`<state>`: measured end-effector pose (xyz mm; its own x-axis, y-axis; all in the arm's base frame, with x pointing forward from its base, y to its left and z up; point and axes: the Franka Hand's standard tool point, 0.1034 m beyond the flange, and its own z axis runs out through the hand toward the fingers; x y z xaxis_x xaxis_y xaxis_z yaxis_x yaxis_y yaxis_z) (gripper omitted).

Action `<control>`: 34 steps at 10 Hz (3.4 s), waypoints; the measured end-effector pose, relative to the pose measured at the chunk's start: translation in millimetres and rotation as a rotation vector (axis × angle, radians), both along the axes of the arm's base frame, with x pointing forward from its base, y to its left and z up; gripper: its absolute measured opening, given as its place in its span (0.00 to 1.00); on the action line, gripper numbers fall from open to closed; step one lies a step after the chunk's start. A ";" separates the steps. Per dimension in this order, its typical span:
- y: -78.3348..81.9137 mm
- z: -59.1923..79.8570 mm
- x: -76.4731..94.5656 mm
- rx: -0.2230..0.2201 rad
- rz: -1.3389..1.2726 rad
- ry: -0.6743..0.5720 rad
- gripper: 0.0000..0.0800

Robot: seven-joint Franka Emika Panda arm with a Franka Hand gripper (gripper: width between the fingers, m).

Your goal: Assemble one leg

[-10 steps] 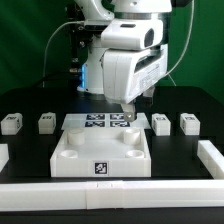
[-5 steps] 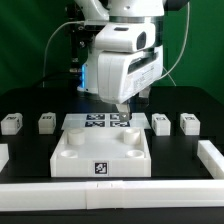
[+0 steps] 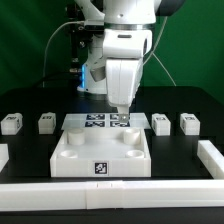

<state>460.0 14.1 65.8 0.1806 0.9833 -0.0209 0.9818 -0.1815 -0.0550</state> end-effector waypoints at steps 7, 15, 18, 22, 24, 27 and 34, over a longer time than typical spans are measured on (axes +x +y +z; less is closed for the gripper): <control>-9.0 -13.1 -10.2 -0.014 0.163 0.017 0.81; -19.9 -51.8 -33.1 0.007 0.164 0.084 0.81; -19.2 -57.0 -35.6 0.009 0.163 0.092 0.81; -19.2 -57.3 -36.2 0.009 0.160 0.093 0.50; -19.2 -57.6 -36.4 0.009 0.160 0.094 0.28; -19.4 -56.2 -33.8 0.009 0.159 0.083 0.10; -13.1 -56.1 -27.2 0.010 0.157 0.076 0.10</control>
Offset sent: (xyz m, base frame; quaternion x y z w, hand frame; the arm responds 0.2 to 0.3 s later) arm 0.0000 0.0000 0.0000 0.0000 0.0000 0.0000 1.0000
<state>432.7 1.0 9.8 0.0233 0.9996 -0.0183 0.9910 -0.0255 -0.1314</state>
